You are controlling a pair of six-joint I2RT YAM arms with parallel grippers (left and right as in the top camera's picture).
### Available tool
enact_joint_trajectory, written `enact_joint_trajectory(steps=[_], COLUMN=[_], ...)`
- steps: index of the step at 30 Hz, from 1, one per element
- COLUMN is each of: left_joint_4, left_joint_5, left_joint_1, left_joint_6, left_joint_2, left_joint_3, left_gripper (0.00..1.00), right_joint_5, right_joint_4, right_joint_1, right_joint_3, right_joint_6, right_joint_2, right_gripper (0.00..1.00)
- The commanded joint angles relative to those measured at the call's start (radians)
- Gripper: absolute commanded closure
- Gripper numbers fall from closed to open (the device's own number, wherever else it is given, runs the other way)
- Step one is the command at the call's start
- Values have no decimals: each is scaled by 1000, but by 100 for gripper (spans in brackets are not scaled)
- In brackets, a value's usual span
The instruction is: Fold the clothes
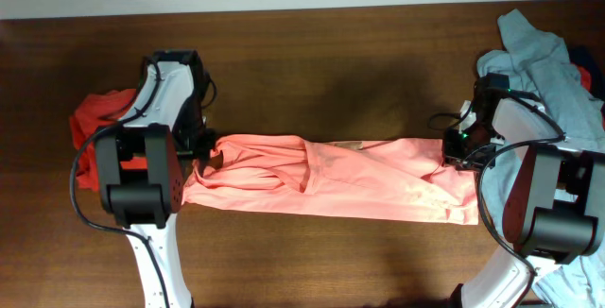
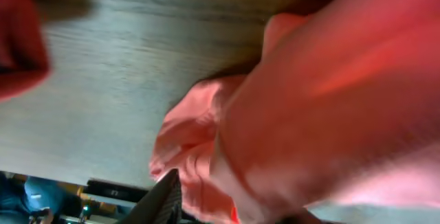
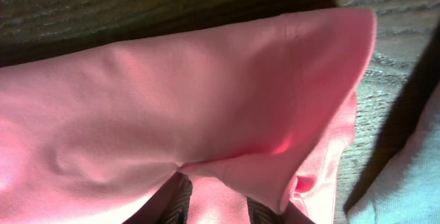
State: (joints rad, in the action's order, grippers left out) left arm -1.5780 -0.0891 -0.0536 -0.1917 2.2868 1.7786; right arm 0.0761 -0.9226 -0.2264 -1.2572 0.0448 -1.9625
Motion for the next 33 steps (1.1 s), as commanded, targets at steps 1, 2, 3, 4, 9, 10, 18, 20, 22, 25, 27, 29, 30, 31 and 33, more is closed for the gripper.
enact_joint_trajectory(steps=[1, 2, 3, 4, 9, 10, 18, 20, 22, 25, 27, 29, 30, 31, 33], left_joint_4=[51, 75, 114, 143, 234, 240, 251, 243, 231, 212, 200, 186, 171, 163, 143], left_joint_5=[6, 6, 14, 14, 52, 88, 175, 172, 172, 159, 140, 122, 115, 116, 116], left_joint_1=[-5, -5, -5, -5, -5, -5, 5, 25, 61, 131, 167, 196, 224, 239, 259], left_joint_6=[-6, -6, -5, -5, 6, 27, 101, 99, 99, 99, 99, 99, 100, 100, 100], left_joint_2=[-24, -24, -24, -24, -24, -24, -27, -34, -53, -100, -127, -151, -174, -185, -200], left_joint_3=[-93, -119, -151, -171, -229, -230, -223, -211, -193, -157, -134, -111, -84, -67, -33], left_gripper=[59, 58, 58, 58, 61, 74, 100, 100, 100, 100, 100, 100, 100, 100, 100], right_joint_5=[-23, -23, -21, -20, -21, -21, -9, 23, 25, 25, 25, 24, 24, 19, 13], right_joint_4=[3, 3, 3, 3, -3, -4, -10, -35, -95, -200, -261, -313, -363, -389, -432], right_joint_1=[-3, -3, -3, -3, -3, -3, -3, -3, -3, -3, -3, -3, -4, -4, -4], right_joint_3=[13, 13, 13, 13, 13, 13, 8, -18, -78, -211, -299, -368, -430, -462, -518], right_joint_6=[0, 0, 0, 0, 0, 0, 0, 0, -1, -4, -4, -5, -12, -12, -12], right_joint_2=[-37, -37, -37, -38, -37, -38, -37, -37, -31, -9, 4, 9, 10, 10, 10], right_gripper=[67, 67, 67, 67, 67, 67, 67, 67, 63, 61, 60, 59, 59, 59, 59])
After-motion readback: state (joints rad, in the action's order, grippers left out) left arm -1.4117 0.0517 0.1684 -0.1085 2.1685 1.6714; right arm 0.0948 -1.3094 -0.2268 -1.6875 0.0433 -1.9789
